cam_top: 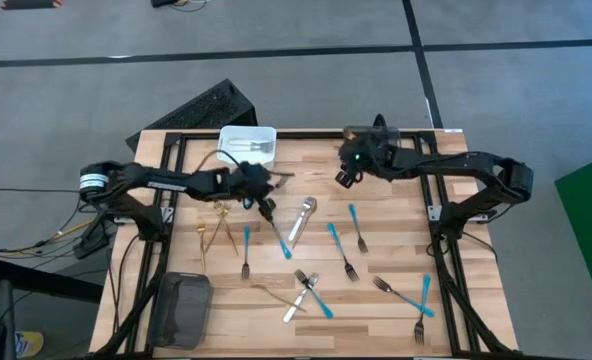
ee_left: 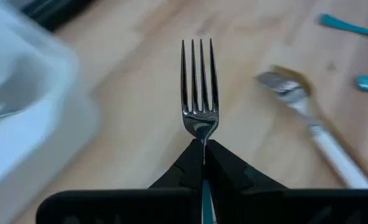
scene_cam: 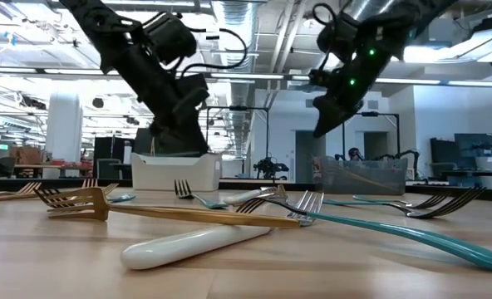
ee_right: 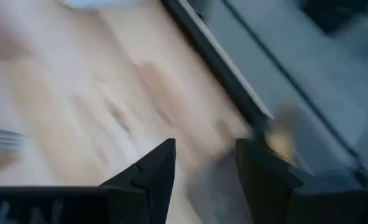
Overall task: Sort silverware by color (type)
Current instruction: Put the blue fork into the bottom black bin
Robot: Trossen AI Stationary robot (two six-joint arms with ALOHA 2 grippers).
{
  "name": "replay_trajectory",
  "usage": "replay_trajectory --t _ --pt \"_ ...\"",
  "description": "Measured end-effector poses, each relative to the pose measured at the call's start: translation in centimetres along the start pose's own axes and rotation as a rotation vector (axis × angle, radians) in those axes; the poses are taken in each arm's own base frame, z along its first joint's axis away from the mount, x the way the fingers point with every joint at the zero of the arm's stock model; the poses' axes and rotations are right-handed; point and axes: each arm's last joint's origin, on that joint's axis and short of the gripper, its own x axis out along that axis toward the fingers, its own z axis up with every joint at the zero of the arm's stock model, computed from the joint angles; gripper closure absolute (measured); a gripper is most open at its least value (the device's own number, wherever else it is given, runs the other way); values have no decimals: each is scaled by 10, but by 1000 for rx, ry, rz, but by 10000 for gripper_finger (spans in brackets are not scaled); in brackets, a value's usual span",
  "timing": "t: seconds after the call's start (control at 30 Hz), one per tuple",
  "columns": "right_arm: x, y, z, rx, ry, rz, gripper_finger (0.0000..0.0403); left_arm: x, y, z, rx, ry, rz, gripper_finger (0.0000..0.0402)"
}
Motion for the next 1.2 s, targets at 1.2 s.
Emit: replay_trajectory --t 1.2 --pt "23 -21 -29 163 -219 222 212 -134 -11 -40 -365 -151 363 401"
